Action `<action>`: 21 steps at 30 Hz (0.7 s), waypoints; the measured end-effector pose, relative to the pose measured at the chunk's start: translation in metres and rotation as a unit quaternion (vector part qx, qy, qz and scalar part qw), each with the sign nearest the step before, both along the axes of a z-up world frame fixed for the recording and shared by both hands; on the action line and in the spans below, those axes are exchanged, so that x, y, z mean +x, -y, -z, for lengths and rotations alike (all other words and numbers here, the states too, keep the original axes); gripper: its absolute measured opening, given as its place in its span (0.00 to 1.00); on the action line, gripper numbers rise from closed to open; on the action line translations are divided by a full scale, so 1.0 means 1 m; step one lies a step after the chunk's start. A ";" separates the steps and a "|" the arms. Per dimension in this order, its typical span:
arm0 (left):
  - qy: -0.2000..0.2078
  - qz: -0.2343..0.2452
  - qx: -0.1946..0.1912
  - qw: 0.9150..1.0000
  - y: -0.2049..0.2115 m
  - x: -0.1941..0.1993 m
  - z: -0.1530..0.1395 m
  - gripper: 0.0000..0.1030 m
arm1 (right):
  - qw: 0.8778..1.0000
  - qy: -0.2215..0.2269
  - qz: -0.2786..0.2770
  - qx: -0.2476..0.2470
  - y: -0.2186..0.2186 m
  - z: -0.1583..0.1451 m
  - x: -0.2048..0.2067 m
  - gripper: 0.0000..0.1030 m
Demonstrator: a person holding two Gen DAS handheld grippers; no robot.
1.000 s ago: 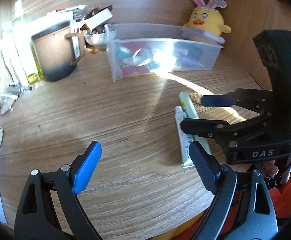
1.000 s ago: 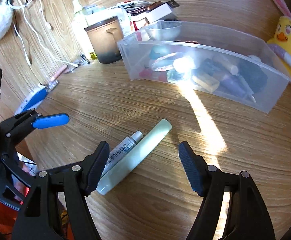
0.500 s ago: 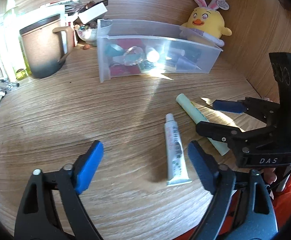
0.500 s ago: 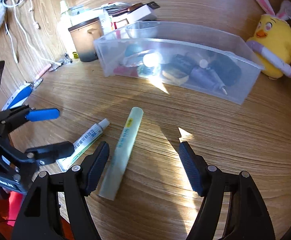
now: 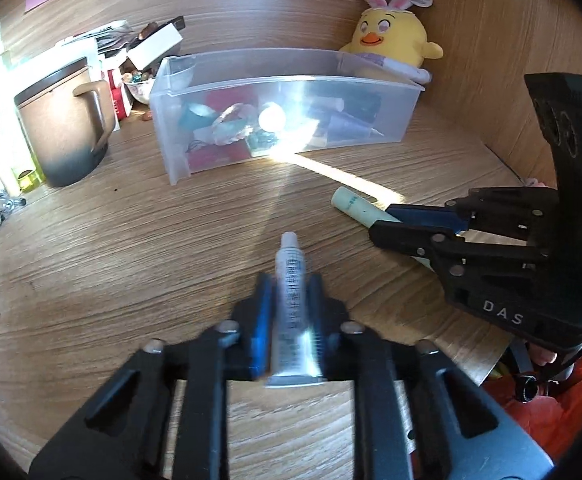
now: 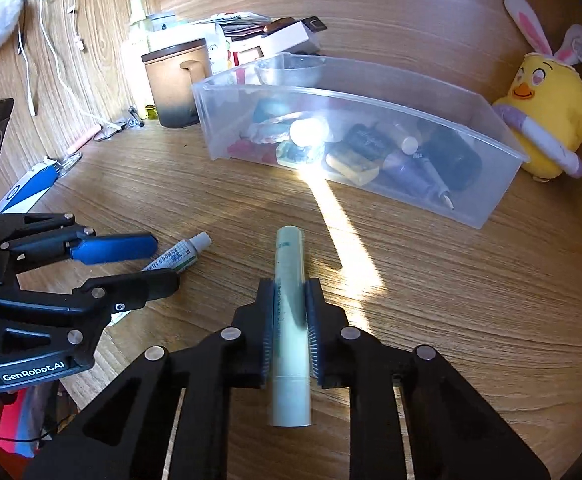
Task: Organize objects
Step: 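Grasp the white tube with the left gripper while the right gripper grasps the pale green tube, then carry the white tube and green tube into the clear box and open both grippers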
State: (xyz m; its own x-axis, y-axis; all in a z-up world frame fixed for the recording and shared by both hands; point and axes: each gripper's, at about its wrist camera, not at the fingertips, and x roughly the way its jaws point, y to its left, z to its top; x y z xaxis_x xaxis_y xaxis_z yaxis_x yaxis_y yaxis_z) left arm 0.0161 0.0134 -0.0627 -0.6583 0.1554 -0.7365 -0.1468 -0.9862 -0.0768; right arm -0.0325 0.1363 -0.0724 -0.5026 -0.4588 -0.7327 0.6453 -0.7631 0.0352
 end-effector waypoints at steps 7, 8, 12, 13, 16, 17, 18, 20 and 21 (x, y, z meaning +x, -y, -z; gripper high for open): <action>-0.014 -0.017 0.010 1.000 0.004 -0.006 -0.009 0.15 | 1.000 0.004 0.006 -0.030 -0.009 -0.012 -0.006 0.14; -0.020 -0.019 0.016 1.000 0.005 -0.007 -0.013 0.15 | 0.999 0.004 0.007 -0.034 -0.010 -0.015 -0.007 0.14; -0.045 -0.027 0.025 0.998 0.008 -0.010 -0.030 0.15 | 0.999 -0.001 0.012 -0.052 -0.017 -0.028 -0.013 0.14; -0.051 -0.029 0.027 0.998 0.009 -0.012 -0.034 0.15 | 0.998 -0.006 0.014 -0.056 -0.018 -0.033 -0.015 0.14; -0.069 -0.035 0.031 0.997 0.010 -0.017 -0.047 0.15 | 0.998 -0.018 0.017 -0.065 -0.021 -0.044 -0.020 0.14; -0.074 -0.037 0.031 0.996 0.011 -0.019 -0.050 0.15 | 0.997 -0.021 0.017 -0.068 -0.022 -0.047 -0.021 0.14; -0.078 -0.039 0.032 0.996 0.012 -0.021 -0.054 0.15 | 0.997 -0.025 0.018 -0.070 -0.022 -0.050 -0.023 0.14; -0.087 -0.040 0.036 0.995 0.012 -0.026 -0.062 0.15 | 0.996 -0.031 0.019 -0.077 -0.025 -0.057 -0.028 0.14; -0.091 -0.042 0.035 0.994 0.013 -0.028 -0.065 0.15 | 0.996 -0.034 0.019 -0.080 -0.026 -0.060 -0.030 0.14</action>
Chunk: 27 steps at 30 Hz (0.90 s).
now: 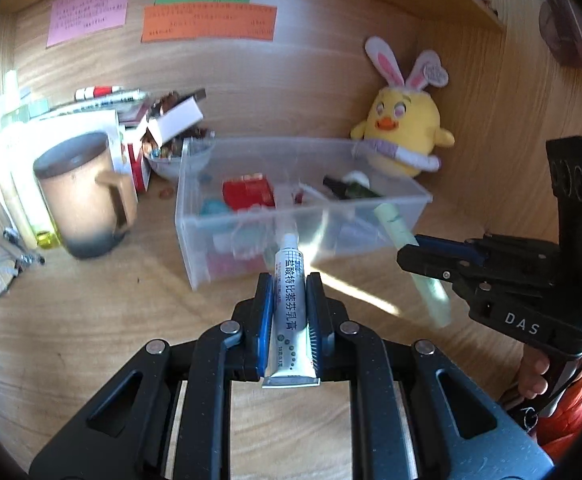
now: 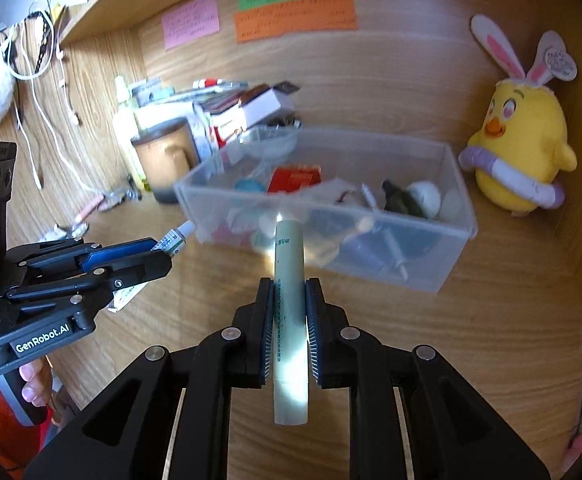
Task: Organize objects
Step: 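Carry the white tube and green tube into the clear box and open both grippers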
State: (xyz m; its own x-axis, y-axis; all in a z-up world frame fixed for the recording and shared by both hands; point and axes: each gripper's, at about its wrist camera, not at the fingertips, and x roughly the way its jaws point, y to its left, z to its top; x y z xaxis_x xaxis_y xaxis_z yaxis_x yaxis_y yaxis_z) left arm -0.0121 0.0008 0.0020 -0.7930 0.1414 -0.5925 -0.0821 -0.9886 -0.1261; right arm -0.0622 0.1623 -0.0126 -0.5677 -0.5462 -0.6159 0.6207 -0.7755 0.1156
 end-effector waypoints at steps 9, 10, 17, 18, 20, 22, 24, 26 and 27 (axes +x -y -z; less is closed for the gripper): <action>-0.023 -0.009 0.007 1.000 0.004 -0.027 -0.023 0.15 | 0.999 -0.028 0.012 -0.028 -0.007 -0.029 -0.022 0.14; -0.024 -0.010 0.006 1.000 0.003 -0.029 -0.025 0.15 | 0.999 -0.032 0.013 -0.030 -0.007 -0.031 -0.024 0.14; -0.035 -0.016 -0.003 0.999 0.002 -0.054 -0.039 0.15 | 0.998 -0.056 0.017 -0.037 -0.005 -0.051 -0.042 0.14; -0.037 -0.018 -0.004 0.999 0.002 -0.058 -0.040 0.15 | 0.997 -0.058 0.018 -0.039 -0.005 -0.053 -0.045 0.14; -0.038 -0.022 -0.007 0.999 0.004 -0.066 -0.043 0.15 | 0.997 -0.064 0.023 -0.040 -0.005 -0.058 -0.052 0.14; -0.035 -0.023 -0.006 0.999 0.005 -0.074 -0.044 0.15 | 0.996 -0.072 0.029 -0.037 -0.004 -0.062 -0.057 0.14; -0.030 -0.024 -0.006 0.999 0.007 -0.084 -0.043 0.15 | 0.996 -0.077 0.034 -0.030 -0.003 -0.063 -0.063 0.14; -0.023 -0.026 -0.008 0.999 0.008 -0.093 -0.040 0.15 | 0.996 -0.079 0.040 -0.018 -0.001 -0.061 -0.069 0.14; -0.019 -0.026 -0.009 0.999 0.009 -0.097 -0.038 0.15 | 0.996 -0.079 0.042 -0.011 0.000 -0.058 -0.072 0.14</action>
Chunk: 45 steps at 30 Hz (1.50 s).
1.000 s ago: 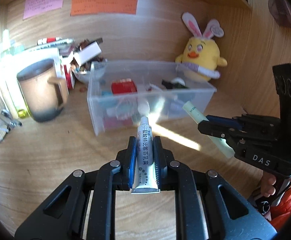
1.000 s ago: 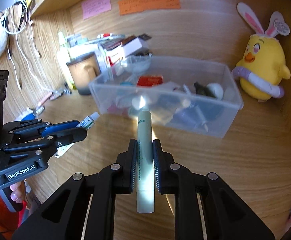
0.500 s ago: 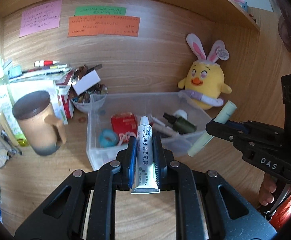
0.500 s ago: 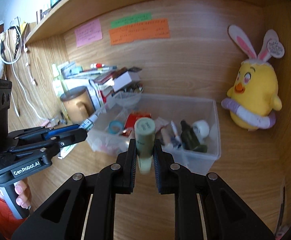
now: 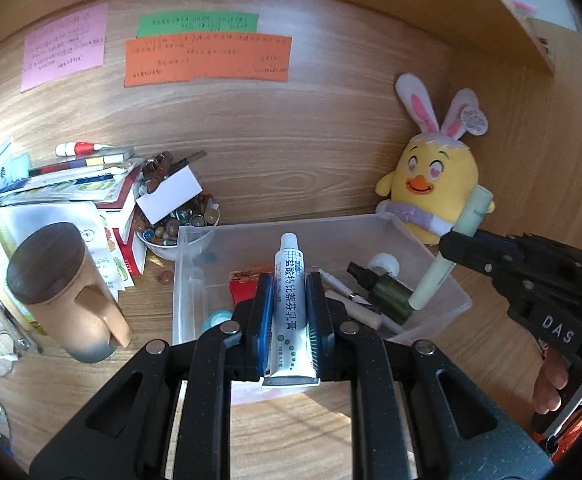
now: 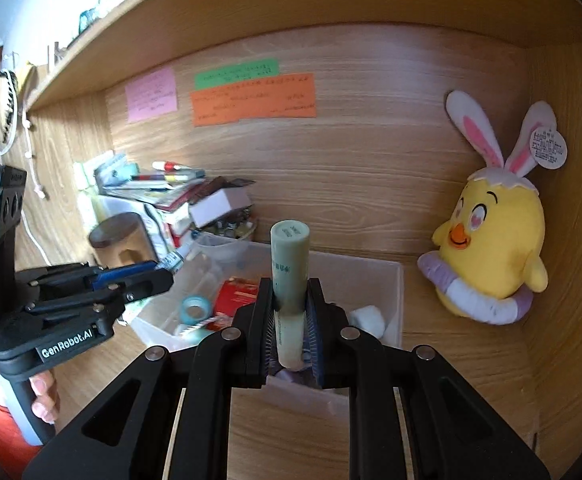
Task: Organize objects
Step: 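Carry the white tube and green tube into the clear box and open both grippers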
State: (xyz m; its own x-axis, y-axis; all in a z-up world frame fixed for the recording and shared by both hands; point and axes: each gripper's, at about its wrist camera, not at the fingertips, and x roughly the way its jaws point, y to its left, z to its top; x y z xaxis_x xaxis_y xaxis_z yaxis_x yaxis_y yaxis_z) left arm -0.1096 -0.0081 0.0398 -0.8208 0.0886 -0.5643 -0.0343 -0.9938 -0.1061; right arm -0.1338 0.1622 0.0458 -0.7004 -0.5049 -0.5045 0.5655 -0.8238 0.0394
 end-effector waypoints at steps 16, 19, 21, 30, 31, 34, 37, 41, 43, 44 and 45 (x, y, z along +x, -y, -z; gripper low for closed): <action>0.044 0.001 0.003 0.999 0.011 -0.029 0.028 0.16 | 0.997 0.060 -0.018 0.045 0.031 0.033 -0.033 0.17; 0.042 0.002 0.010 0.999 0.013 -0.026 0.026 0.18 | 0.997 0.067 -0.023 0.035 0.032 0.032 -0.033 0.24; 0.040 0.004 0.012 0.999 0.013 -0.024 0.025 0.19 | 0.997 0.065 -0.024 0.038 0.032 0.031 -0.032 0.25; 0.019 0.017 0.007 1.000 0.005 -0.005 0.011 0.25 | 0.997 0.072 -0.027 0.019 0.016 0.025 -0.023 0.25; 0.016 0.018 0.006 1.000 0.004 -0.002 0.010 0.30 | 0.997 0.072 -0.028 0.016 0.012 0.024 -0.021 0.25; 0.004 0.019 0.001 1.000 0.000 0.010 0.006 0.43 | 0.997 0.072 -0.028 0.009 0.004 0.023 -0.015 0.29; -0.008 0.016 -0.005 1.000 -0.004 0.021 0.003 0.61 | 0.998 0.063 -0.019 0.005 -0.007 0.024 -0.008 0.45; -0.023 0.008 -0.022 0.999 -0.012 0.036 0.002 0.81 | 0.998 0.057 -0.015 0.000 -0.017 0.025 -0.002 0.55; -0.029 0.006 -0.027 0.999 -0.015 0.042 0.003 0.90 | 0.998 0.059 -0.016 -0.001 -0.020 0.026 0.001 0.57; -0.031 0.007 -0.029 0.999 -0.017 0.045 0.003 0.90 | 0.998 0.059 -0.015 -0.002 -0.022 0.027 0.003 0.61; -0.032 0.008 -0.030 0.999 -0.019 0.047 0.004 0.92 | 0.998 0.057 -0.013 -0.003 -0.023 0.028 0.005 0.70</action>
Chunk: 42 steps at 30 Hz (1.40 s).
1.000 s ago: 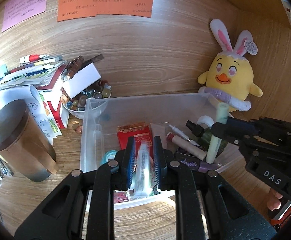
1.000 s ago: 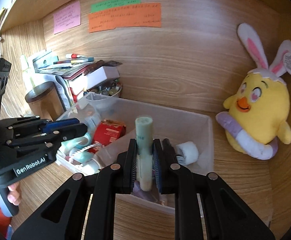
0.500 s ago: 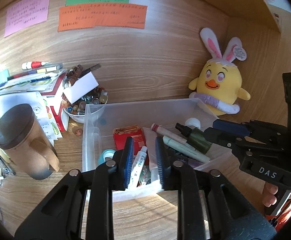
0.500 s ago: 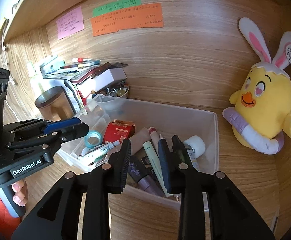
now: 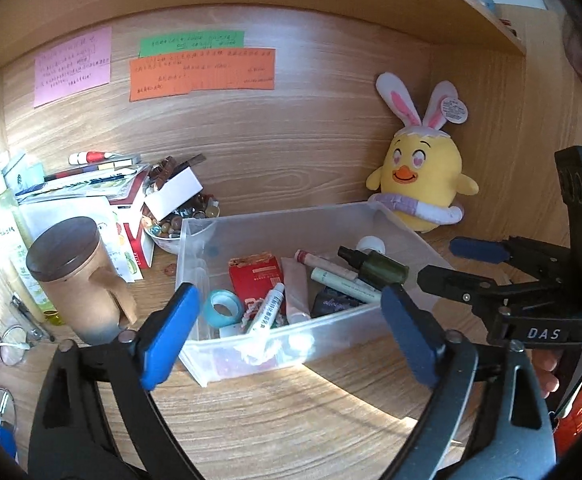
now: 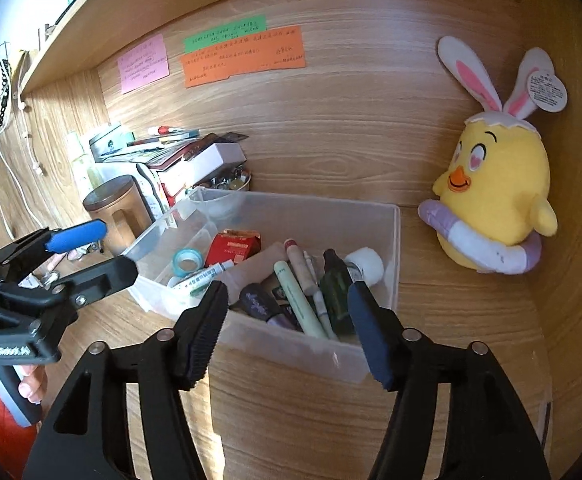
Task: Organize objects
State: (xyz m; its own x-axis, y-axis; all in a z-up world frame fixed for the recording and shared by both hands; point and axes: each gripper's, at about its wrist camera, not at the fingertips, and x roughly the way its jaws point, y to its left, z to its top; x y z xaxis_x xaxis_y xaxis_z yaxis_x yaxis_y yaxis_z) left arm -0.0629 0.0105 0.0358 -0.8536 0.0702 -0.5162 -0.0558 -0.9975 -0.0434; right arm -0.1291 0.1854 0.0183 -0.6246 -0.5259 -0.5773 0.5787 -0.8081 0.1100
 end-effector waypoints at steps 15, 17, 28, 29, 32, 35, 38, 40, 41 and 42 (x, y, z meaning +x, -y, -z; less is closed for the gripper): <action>0.014 0.003 0.030 0.999 -0.004 0.012 0.014 0.94 | 1.000 -0.011 0.002 0.000 -0.010 0.007 0.027 0.80; 0.015 0.001 0.030 0.999 -0.004 0.014 0.014 0.95 | 1.000 -0.011 0.002 0.000 -0.011 0.008 0.027 0.80; 0.016 -0.001 0.031 0.999 -0.004 0.015 0.015 0.95 | 1.000 -0.002 0.002 -0.007 -0.011 0.009 0.027 0.81; 0.016 -0.001 0.032 0.999 -0.004 0.015 0.015 0.95 | 1.000 -0.003 0.003 -0.006 -0.011 0.009 0.027 0.81; 0.017 -0.001 0.032 0.999 -0.004 0.016 0.015 0.95 | 1.000 -0.002 0.002 -0.006 -0.011 0.009 0.027 0.81; 0.016 -0.003 0.030 0.999 -0.004 0.016 0.015 0.95 | 1.000 -0.001 0.002 -0.008 -0.011 0.009 0.027 0.81; 0.017 -0.006 0.031 0.999 -0.004 0.015 0.016 0.95 | 1.000 -0.001 0.002 -0.008 -0.011 0.009 0.027 0.82; 0.018 -0.006 0.033 0.999 -0.003 0.015 0.016 0.95 | 1.000 -0.001 0.002 -0.008 -0.011 0.009 0.027 0.82; 0.018 -0.007 0.034 0.999 -0.003 0.015 0.016 0.95 | 1.000 -0.001 0.002 -0.008 -0.011 0.010 0.027 0.82; 0.019 -0.007 0.034 0.999 -0.003 0.015 0.016 0.95 | 1.000 -0.001 0.002 -0.008 -0.012 0.010 0.027 0.82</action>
